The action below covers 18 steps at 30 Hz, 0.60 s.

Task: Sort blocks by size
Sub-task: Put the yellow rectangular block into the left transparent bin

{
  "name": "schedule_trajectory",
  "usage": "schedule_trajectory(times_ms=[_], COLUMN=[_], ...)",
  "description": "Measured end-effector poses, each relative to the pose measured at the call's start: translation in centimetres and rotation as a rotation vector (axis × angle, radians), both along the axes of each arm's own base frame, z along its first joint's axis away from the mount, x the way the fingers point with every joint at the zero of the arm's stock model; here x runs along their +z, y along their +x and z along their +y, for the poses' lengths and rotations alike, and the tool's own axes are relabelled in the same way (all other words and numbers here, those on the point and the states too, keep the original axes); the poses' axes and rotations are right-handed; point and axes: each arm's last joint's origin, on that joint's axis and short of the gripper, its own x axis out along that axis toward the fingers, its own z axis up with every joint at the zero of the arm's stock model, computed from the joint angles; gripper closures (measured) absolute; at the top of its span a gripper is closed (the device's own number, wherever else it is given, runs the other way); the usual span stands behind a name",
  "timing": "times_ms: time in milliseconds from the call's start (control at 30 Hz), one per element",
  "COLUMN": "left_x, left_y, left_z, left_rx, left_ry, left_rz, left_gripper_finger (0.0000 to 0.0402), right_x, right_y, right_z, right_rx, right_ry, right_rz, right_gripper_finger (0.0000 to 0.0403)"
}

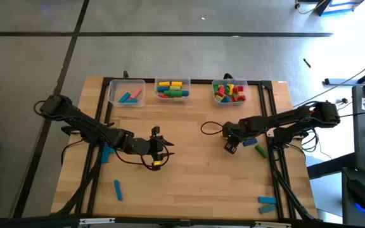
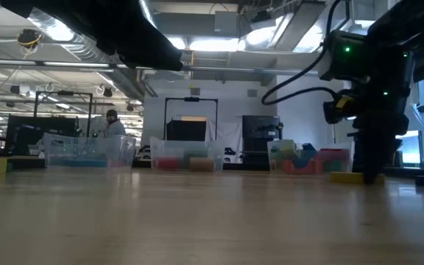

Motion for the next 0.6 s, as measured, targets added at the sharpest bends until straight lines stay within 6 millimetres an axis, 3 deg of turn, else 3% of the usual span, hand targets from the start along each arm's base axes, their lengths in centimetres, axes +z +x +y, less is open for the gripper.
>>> schedule_trajectory(times_ms=[233,467,600], left_x=[0.0,0.1,0.1], left_y=[0.0,0.1,0.1], left_z=[0.0,0.1,0.1], left_rx=[0.0,-0.027,-0.044], left_ry=[0.0,0.061,0.085], left_rz=[0.0,0.001,0.007], left_gripper_finger=[0.0236,0.0235,0.0213], right_x=[0.1,0.7,1.7], right_y=[0.9,2.1,3.1], right_z=[0.5,3.0,4.4], right_rx=[0.025,0.118,0.18], right_ry=[0.017,0.058,0.108], right_rz=[-0.097,-0.226,-0.353], right_gripper_finger=[0.0298,0.0301,0.0301])
